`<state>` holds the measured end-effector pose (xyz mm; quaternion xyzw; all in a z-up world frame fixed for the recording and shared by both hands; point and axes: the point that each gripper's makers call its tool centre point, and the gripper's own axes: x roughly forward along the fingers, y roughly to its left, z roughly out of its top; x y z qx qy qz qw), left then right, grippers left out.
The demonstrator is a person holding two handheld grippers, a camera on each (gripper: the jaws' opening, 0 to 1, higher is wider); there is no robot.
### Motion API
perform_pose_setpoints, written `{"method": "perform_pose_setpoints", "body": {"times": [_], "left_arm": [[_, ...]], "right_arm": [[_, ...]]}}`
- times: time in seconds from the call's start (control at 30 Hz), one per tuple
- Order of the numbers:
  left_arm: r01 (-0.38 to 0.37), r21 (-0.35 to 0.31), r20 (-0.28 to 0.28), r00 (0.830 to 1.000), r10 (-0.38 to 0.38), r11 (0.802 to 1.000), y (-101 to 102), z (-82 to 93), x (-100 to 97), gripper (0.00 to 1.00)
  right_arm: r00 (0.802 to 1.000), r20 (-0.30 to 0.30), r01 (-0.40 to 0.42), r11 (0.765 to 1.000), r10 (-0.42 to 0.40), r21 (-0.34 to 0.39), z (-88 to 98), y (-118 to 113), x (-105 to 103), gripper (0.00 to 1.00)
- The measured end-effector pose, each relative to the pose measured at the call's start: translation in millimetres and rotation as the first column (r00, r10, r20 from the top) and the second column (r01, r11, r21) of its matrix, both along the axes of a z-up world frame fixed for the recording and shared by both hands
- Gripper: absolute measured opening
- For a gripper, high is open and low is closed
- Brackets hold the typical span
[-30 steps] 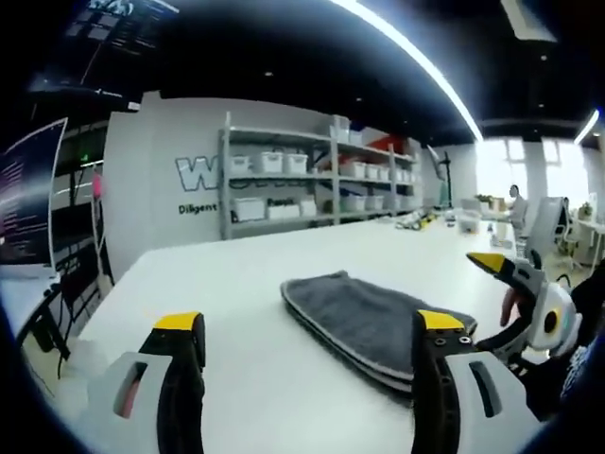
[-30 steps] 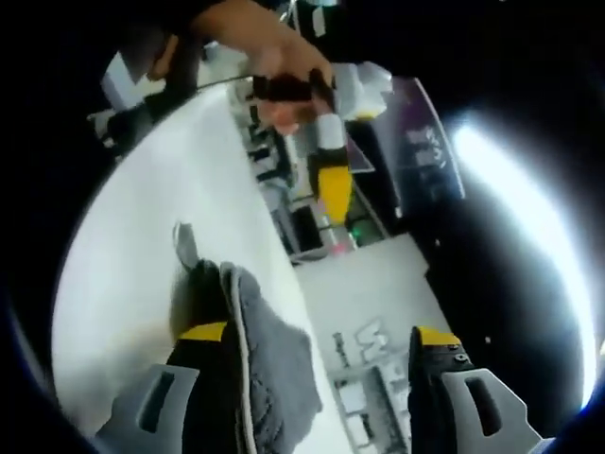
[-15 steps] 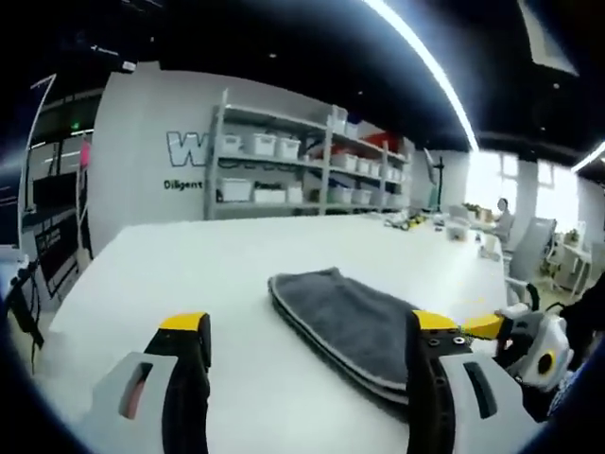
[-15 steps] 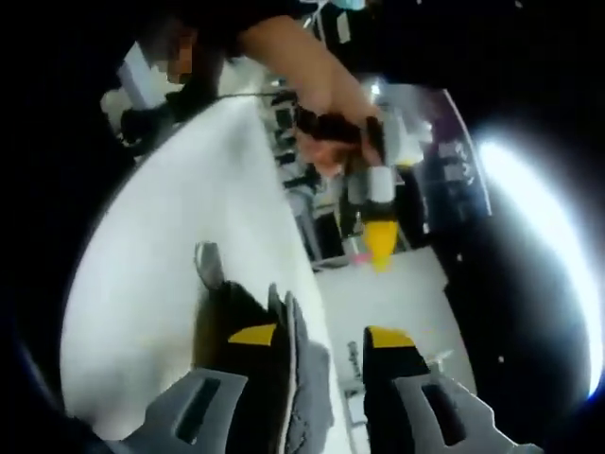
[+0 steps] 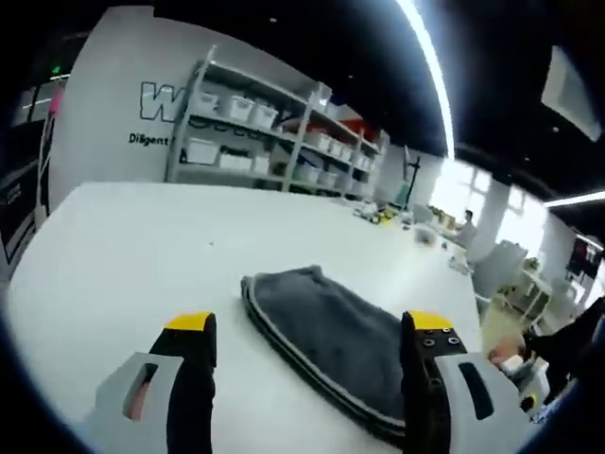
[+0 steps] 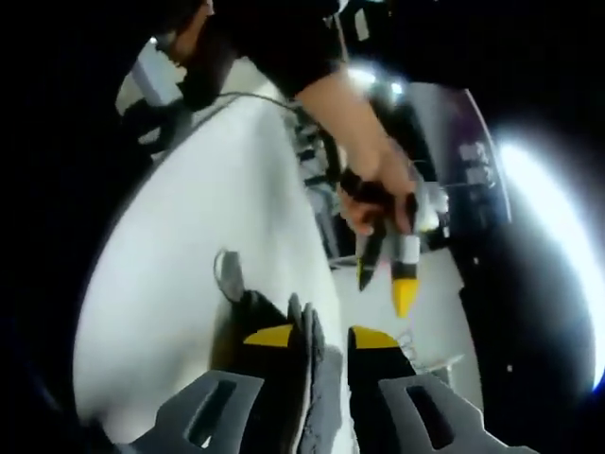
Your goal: Open the folded towel by lifting each exposed corner and separating the folded layers until the towel lies flat within the target outline without major curled edges
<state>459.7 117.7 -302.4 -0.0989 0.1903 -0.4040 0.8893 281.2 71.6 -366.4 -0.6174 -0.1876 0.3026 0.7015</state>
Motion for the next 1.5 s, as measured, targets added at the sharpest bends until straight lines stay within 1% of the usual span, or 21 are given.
{"method": "perform_pose_setpoints", "body": {"times": [0.07,0.1,0.17,0.2,0.23,0.27,0.4,0.5,0.57,0.63,0.7,0.83,0.9,1.03,1.13,1.23,1.33,1.4,1.43,1.47,1.5], "left_arm": [[0.039,-0.058,-0.050,0.998,-0.042,0.998,-5.8,-3.7,5.0,0.72],[0.027,-0.083,-0.089,0.995,-0.035,0.996,-5.8,-7.6,11.1,0.70],[0.027,-0.085,-0.097,0.995,-0.035,0.996,-6.2,-13.2,23.7,0.68],[0.042,-0.093,-0.110,0.993,-0.052,0.995,-8.2,-15.6,27.0,0.66],[0.045,-0.128,-0.154,0.986,-0.065,0.991,-10.8,-17.7,31.5,0.65],[0.033,-0.139,-0.168,0.984,-0.056,0.990,-10.3,-19.4,38.9,0.66],[0.047,-0.136,-0.202,0.977,-0.075,0.990,-14.8,-29.5,55.2,0.64],[0.051,-0.134,-0.220,0.972,-0.080,0.990,-18.2,-40.3,65.6,0.62],[0.042,-0.151,-0.219,0.973,-0.075,0.988,-20.4,-44.9,71.2,0.59],[0.051,-0.180,-0.215,0.973,-0.089,0.982,-24.4,-46.3,74.4,0.56],[0.050,-0.202,-0.252,0.962,-0.101,0.978,-27.5,-51.6,77.0,0.54],[0.064,-0.150,-0.295,0.950,-0.106,0.987,-29.4,-67.2,80.1,0.51],[0.060,-0.144,-0.301,0.948,-0.101,0.988,-29.9,-70.0,84.3,0.51],[0.082,-0.147,-0.335,0.934,-0.128,0.986,-35.2,-74.3,87.1,0.38],[0.073,-0.139,-0.323,0.939,-0.115,0.988,-37.1,-77.3,95.6,0.28],[0.073,-0.123,-0.328,0.938,-0.110,0.990,-40.8,-81.3,99.7,0.26],[0.059,-0.029,-0.272,0.960,-0.064,0.998,-37.2,-88.1,107.8,0.24],[0.069,-0.049,-0.285,0.955,-0.080,0.996,-40.3,-86.2,104.8,0.13],[0.093,-0.087,-0.319,0.941,-0.117,0.992,-44.8,-84.2,99.4,0.07],[0.103,-0.100,-0.330,0.935,-0.130,0.990,-46.2,-84.0,98.1,0.05],[0.107,-0.092,-0.318,0.939,-0.131,0.990,-46.1,-85.0,99.7,0.05]], "right_arm": [[1.000,-0.008,-0.001,1.000,0.001,-0.020,-4.2,2.6,1.2,0.11],[1.000,-0.011,0.000,1.000,0.000,-0.024,-5.2,2.9,1.9,0.09],[1.000,-0.019,0.009,1.000,-0.009,-0.026,-5.6,2.7,3.5,0.02],[1.000,-0.022,0.010,1.000,-0.011,-0.025,-5.0,2.3,4.2,0.02],[1.000,-0.027,0.013,1.000,-0.014,-0.020,-4.2,1.8,4.9,0.02],[0.999,-0.034,0.020,1.000,-0.020,-0.012,-3.4,1.1,5.6,0.01],[0.997,-0.066,0.035,0.999,-0.033,0.027,-1.2,0.7,7.7,0.00],[0.993,-0.106,0.062,0.995,-0.054,0.084,2.7,-3.4,11.4,0.00],[0.989,-0.134,0.083,0.991,-0.069,0.103,4.2,-5.5,14.0,0.00],[0.980,-0.174,0.123,0.981,-0.096,0.150,6.1,-8.6,17.7,0.00],[0.975,-0.200,0.136,0.973,-0.098,0.188,9.5,-8.6,19.1,0.00],[0.969,-0.223,0.157,0.960,-0.105,0.234,14.6,-11.2,23.1,0.00],[0.967,-0.232,0.163,0.957,-0.106,0.242,13.8,-11.4,23.7,0.00],[0.966,-0.235,0.167,0.957,-0.111,0.235,11.5,-10.5,23.8,0.00],[0.965,-0.238,0.173,0.954,-0.114,0.244,12.1,-10.7,24.1,0.00],[0.961,-0.252,0.184,0.948,-0.118,0.259,15.5,-12.8,25.6,0.00],[0.953,-0.278,0.201,0.940,-0.122,0.276,17.9,-14.6,28.5,0.00],[0.950,-0.288,0.210,0.933,-0.123,0.292,20.3,-15.8,30.2,0.00],[0.949,-0.291,0.211,0.932,-0.124,0.294,20.6,-15.9,30.8,0.00],[0.948,-0.294,0.215,0.931,-0.125,0.297,20.7,-16.1,31.7,0.00],[0.947,-0.296,0.218,0.929,-0.126,0.299,20.9,-16.4,32.3,0.00]]}}
